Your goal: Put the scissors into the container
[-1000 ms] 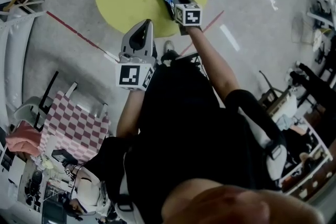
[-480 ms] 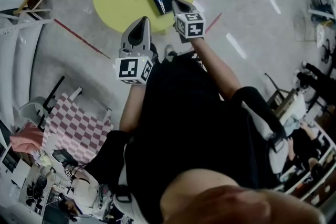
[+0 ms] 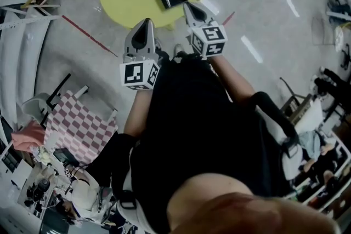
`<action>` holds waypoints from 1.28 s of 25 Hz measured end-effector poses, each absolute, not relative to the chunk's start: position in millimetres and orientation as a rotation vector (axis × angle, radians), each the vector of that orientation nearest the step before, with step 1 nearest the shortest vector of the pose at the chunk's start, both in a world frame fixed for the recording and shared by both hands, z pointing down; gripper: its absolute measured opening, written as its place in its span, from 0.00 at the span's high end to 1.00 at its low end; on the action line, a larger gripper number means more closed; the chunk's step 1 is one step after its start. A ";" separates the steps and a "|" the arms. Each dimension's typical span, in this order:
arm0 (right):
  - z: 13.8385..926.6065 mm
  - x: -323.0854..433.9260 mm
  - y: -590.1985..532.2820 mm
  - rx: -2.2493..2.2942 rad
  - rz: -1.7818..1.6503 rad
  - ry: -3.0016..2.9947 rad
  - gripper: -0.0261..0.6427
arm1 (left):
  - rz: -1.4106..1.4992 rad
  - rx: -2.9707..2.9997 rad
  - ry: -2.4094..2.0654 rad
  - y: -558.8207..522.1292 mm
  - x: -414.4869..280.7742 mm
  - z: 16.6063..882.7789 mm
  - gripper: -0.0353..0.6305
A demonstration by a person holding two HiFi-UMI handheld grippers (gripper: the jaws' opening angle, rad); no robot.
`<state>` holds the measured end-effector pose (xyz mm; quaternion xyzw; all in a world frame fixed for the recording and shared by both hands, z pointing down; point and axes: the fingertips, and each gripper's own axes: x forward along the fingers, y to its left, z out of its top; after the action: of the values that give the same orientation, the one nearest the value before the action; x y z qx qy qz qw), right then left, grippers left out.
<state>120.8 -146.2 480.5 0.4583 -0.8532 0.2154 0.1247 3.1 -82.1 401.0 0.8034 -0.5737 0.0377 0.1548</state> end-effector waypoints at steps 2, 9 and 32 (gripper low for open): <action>464.8 120.1 -136.9 1.345 0.615 -2.522 0.96 | 0.107 2.318 -1.641 -80.8 1.0 397.0 0.95; 431.5 113.2 -97.5 1.338 0.582 -2.573 0.96 | 0.092 2.362 -1.595 -72.3 -3.8 386.1 0.95; 406.8 82.7 -59.0 1.383 0.538 -2.590 0.96 | 0.029 2.397 -1.564 -50.1 -24.3 394.2 0.95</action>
<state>82.7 -59.0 406.8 0.4618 -0.8651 0.1796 0.0782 -24.3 -50.1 394.2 0.8292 -0.5412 0.0101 0.1392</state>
